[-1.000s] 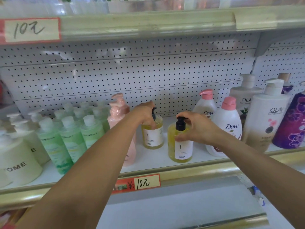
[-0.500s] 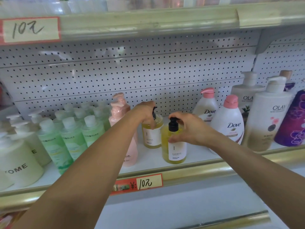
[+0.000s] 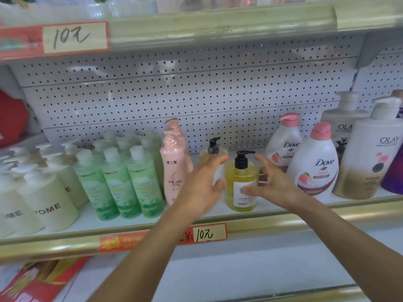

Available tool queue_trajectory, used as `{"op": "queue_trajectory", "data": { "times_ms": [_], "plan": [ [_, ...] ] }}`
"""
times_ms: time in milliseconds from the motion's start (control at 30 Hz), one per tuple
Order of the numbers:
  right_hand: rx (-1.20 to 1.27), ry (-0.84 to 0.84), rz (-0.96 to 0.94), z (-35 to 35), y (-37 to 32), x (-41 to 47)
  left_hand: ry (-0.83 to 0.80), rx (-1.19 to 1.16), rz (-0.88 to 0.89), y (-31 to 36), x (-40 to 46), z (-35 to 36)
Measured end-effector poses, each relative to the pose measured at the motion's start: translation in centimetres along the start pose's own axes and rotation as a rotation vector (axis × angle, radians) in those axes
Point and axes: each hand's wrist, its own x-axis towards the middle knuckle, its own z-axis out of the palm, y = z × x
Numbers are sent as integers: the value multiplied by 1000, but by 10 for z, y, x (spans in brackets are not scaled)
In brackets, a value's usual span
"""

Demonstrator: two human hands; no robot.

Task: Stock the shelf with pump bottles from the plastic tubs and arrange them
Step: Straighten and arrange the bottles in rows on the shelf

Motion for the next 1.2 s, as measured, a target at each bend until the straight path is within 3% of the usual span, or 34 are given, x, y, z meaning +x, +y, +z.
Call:
{"op": "queue_trajectory", "data": {
  "times_ms": [100,233,467,867,967,1067,1200],
  "plan": [
    [39,49,-6,8,8,-2,-43,-117,-90,-9,-34,31],
    [7,57,-25,17,3,-2,25,-183,-153,-19,-50,52],
    [-7,72,-72,40,-2,1,154,-103,-120,-26,-50,50],
    [-40,73,-90,55,-11,0,184,-96,-129,-29,-49,43],
    [-80,44,-116,52,-8,-8,242,7,-113,-21,-55,45],
    [-155,169,-200,39,3,-21,323,71,-36,-2,-60,48],
    [-180,423,-328,2,19,-39,270,-50,59,29,-52,61]
  ]
}}
